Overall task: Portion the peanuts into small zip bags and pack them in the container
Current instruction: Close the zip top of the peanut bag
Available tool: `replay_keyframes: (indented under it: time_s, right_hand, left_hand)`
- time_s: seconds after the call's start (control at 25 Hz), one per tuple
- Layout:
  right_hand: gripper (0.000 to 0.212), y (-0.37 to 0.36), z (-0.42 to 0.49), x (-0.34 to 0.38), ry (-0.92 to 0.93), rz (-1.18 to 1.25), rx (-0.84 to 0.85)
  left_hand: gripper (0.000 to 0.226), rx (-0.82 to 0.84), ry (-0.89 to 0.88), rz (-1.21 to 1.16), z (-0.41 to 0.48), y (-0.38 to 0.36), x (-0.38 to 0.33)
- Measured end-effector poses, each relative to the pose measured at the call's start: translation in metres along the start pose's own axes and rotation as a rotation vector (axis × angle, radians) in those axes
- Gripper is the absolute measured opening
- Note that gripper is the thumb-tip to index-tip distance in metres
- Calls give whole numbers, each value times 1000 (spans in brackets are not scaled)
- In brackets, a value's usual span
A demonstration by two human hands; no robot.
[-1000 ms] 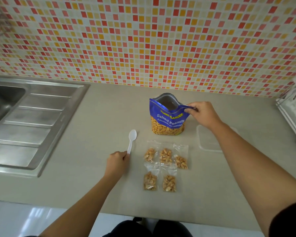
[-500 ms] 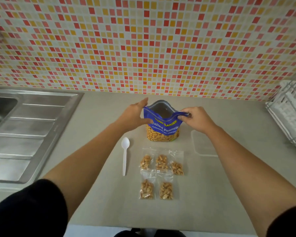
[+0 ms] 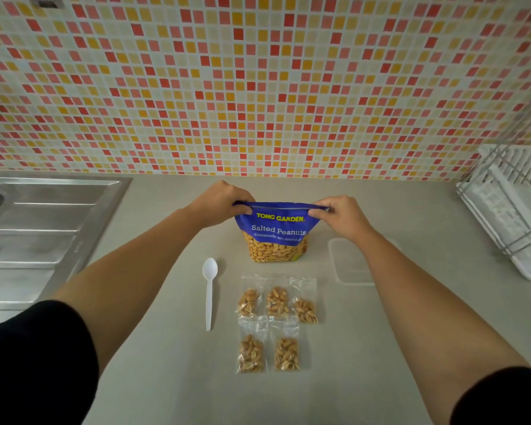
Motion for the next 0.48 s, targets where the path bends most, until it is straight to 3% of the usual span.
replay_keyframes:
  time_s: [0.24,0.4,0.48]
  right_hand:
    - [22,-7,3,-15,-123,124,37]
    - [21,-7,5,-13,-97,161,60]
    - [21,-6,8,-10,-60,136,90]
  left_hand:
    - [26,28,52,51,4,-5,5]
    - [30,158,46,230,19,-17,-14]
    - [37,157,-4,209,35,-28,-40]
Point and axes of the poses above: each hand's wrist, its own z-axis towards the middle knuckle, its own y-axis out of the back of the hand, x = y × z, the point moved 10 cm from there along z, towards the middle knuckle, and after that the axes turned 11 degrees about -x, right-handed, at the moved point
